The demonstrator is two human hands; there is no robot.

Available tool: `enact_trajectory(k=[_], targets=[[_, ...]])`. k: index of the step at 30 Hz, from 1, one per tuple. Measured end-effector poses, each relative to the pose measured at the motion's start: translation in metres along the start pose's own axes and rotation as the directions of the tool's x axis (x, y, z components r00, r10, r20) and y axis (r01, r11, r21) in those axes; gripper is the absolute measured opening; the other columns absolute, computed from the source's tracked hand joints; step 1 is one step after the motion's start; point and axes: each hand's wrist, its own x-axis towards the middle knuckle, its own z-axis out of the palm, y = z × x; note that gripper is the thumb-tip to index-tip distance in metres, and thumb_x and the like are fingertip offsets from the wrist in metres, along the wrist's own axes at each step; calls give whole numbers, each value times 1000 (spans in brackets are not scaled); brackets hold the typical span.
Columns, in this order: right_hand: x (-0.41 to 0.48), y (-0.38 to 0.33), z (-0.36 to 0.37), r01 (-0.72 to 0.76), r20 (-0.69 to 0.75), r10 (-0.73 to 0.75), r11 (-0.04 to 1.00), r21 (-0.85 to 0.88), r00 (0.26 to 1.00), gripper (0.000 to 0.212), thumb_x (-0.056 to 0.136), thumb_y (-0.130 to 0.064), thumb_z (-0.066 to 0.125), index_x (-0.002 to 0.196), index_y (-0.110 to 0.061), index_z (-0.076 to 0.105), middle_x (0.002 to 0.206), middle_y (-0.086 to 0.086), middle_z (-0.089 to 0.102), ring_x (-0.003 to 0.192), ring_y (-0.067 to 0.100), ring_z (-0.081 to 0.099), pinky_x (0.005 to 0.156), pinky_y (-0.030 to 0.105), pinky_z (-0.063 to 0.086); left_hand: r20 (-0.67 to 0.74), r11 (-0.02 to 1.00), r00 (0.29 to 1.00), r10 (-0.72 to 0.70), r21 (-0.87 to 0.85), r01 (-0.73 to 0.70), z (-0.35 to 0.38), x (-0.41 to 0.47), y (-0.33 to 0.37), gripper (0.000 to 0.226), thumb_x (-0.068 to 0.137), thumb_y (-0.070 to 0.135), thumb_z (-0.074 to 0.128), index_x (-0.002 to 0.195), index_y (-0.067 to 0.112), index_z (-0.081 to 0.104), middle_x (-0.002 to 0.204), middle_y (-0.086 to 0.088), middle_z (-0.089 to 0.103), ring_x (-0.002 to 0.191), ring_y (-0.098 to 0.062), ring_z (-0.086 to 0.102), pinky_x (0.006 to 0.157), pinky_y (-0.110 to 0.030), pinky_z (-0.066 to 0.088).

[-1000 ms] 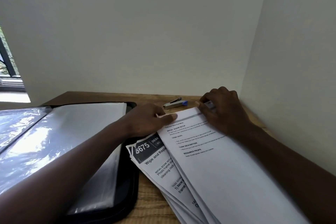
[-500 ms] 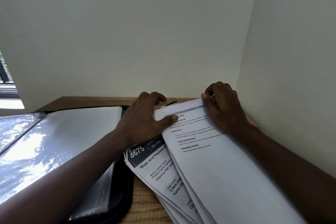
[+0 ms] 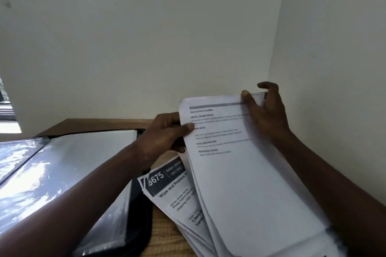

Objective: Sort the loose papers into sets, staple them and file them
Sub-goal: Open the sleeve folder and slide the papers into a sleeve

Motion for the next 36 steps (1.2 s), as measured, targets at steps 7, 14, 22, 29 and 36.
enact_trajectory(k=[7,14,22,29,36], targets=[[11,-28,-27,-330,471,159,892,307,868,74,65,-64,87,112,-9,74,117,18,74,112,44,68,105,54,50,-374,953,910,176,-167,-253,-27,13,29,20,106,12,56,112,16,74,103,-3,80,97,-27,76,77,-38,64],[-11,-109,43,-99,189,13,887,451,982,17,103,-24,61,109,-9,66,108,10,74,100,31,71,86,46,58,-599,901,730,329,-32,-432,-79,13,92,16,107,23,57,111,12,68,105,1,77,88,-11,74,75,-29,60],[-90,-125,151,-182,299,49,881,437,953,27,100,-28,59,125,-18,54,118,-1,66,109,24,65,94,38,51,-634,991,766,110,13,-131,-147,-51,26,39,89,-13,54,107,19,69,88,13,78,78,-6,71,61,-17,54],[-67,-161,191,-58,263,-40,933,356,964,27,101,-17,59,127,-10,56,112,2,63,98,19,61,88,30,48,-489,972,863,-126,113,205,-227,-55,27,39,92,-12,55,121,14,63,100,-9,71,78,-20,67,62,-27,58],[-21,-202,243,71,224,-155,936,345,962,11,99,-27,66,91,-19,65,88,-1,67,81,17,63,82,37,54,-501,976,862,-76,139,167,-297,-36,57,33,93,-11,59,97,21,66,93,-6,67,75,-21,62,66,-34,59]])
